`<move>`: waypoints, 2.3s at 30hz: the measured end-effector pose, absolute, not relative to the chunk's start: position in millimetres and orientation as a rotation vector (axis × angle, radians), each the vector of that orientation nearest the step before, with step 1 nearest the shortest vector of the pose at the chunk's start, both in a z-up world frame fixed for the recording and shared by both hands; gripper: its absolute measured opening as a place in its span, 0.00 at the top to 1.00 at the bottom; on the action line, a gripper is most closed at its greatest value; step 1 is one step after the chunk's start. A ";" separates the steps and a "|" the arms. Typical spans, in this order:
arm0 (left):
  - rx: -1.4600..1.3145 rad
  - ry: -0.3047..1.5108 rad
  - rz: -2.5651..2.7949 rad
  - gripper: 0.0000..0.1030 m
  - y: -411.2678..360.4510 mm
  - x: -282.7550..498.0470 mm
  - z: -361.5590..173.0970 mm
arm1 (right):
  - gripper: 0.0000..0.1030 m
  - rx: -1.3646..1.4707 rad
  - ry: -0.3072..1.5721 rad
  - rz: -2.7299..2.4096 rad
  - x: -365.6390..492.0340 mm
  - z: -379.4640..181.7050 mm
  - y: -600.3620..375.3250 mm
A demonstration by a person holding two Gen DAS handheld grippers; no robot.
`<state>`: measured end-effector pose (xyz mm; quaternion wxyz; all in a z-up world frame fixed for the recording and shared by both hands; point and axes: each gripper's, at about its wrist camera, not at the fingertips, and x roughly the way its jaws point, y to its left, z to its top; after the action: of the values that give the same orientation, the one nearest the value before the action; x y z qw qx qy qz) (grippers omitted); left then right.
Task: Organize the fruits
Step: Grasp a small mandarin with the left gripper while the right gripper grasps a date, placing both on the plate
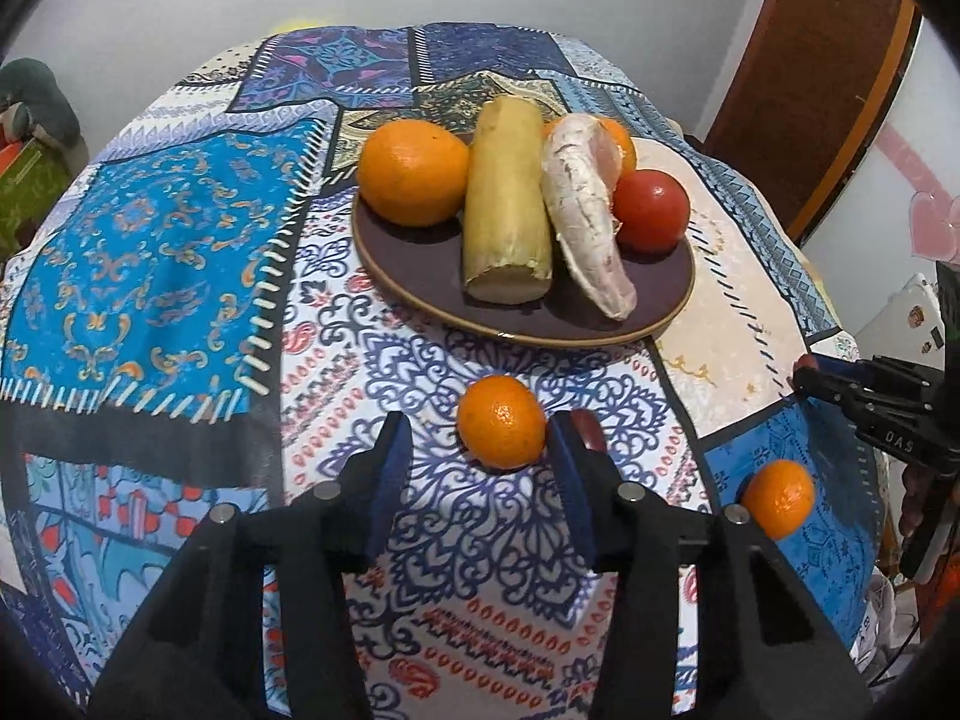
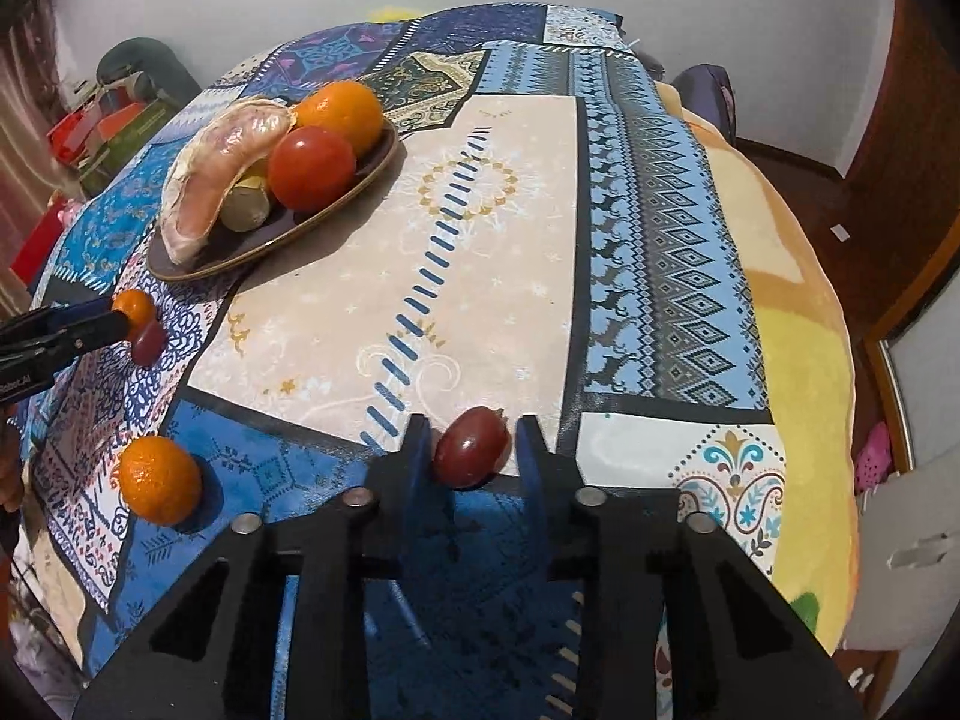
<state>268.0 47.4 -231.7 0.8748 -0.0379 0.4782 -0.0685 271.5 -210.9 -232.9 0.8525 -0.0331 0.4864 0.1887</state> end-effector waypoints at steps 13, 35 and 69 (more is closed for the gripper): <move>-0.080 0.999 -0.132 0.69 42.0 274.2 -227.7 | 0.80 -0.083 0.991 0.425 274.0 -223.5 -199.9; -0.100 0.862 -0.067 0.69 68.4 290.0 -178.2 | 0.79 -0.160 0.832 0.567 298.4 -177.5 -127.7; -0.129 0.910 -0.058 0.68 74.3 324.6 -209.9 | 0.62 -0.148 0.884 0.647 321.5 -199.9 -92.7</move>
<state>324.6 74.3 -209.9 0.8959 -0.0621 0.4390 -0.0278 321.5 -92.7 -199.9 0.8510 -0.0704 0.4198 0.3075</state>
